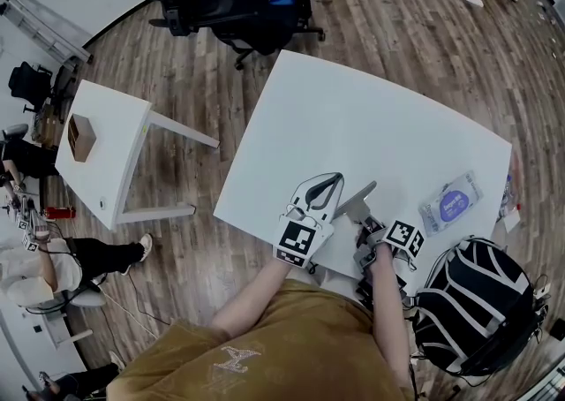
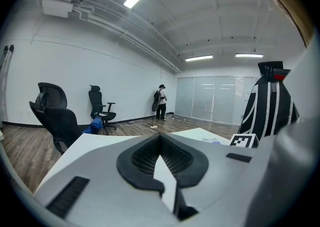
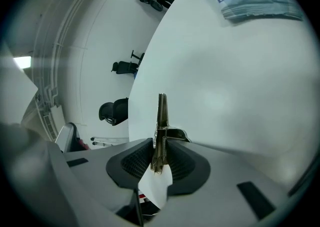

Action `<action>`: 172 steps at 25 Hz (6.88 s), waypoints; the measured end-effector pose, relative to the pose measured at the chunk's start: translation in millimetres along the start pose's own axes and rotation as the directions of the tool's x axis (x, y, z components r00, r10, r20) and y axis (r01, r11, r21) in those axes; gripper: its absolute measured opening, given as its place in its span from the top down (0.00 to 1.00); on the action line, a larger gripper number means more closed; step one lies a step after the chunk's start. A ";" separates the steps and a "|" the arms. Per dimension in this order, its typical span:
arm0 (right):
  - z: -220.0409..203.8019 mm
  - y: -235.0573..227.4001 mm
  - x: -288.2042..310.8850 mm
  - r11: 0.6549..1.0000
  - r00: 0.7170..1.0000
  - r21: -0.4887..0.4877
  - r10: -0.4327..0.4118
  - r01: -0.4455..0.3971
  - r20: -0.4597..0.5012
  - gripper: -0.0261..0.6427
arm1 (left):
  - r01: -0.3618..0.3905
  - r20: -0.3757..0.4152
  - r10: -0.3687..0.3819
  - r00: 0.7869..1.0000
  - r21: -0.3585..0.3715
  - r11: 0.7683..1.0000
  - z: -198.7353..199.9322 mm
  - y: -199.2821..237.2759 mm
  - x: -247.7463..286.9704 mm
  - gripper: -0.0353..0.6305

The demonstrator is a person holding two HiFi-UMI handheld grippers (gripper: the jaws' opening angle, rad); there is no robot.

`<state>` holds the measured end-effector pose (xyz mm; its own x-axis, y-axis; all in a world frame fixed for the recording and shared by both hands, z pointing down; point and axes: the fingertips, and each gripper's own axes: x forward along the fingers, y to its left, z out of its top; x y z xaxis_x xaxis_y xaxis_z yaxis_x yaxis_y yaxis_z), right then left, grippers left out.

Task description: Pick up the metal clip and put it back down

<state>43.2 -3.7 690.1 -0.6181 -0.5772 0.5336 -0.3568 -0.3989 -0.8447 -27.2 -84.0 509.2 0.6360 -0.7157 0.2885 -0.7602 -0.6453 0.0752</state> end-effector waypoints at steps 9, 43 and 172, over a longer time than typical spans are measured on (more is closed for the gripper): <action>-0.2 1.8 1.5 1.000 1.000 -0.009 0.024 -0.024 -0.014 0.84 | -0.006 -0.011 0.006 1.000 0.002 1.000 -5.2 0.0 -0.2 0.95; 58.8 107.3 -85.8 0.762 0.929 -0.611 0.033 0.215 0.368 0.85 | -0.017 0.041 0.017 0.999 -0.002 1.000 20.3 -2.2 -6.1 0.95; 53.9 186.4 -164.3 0.382 0.735 -0.747 0.214 0.544 0.644 0.95 | -0.043 0.086 0.037 0.996 0.078 0.996 60.9 -2.9 0.5 0.95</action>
<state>116.0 -21.6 447.1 -0.0795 -0.9680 0.2379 -0.9958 0.0664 -0.0625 -16.7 -98.9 451.0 0.6168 -0.7593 0.2074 -0.7744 -0.6325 -0.0124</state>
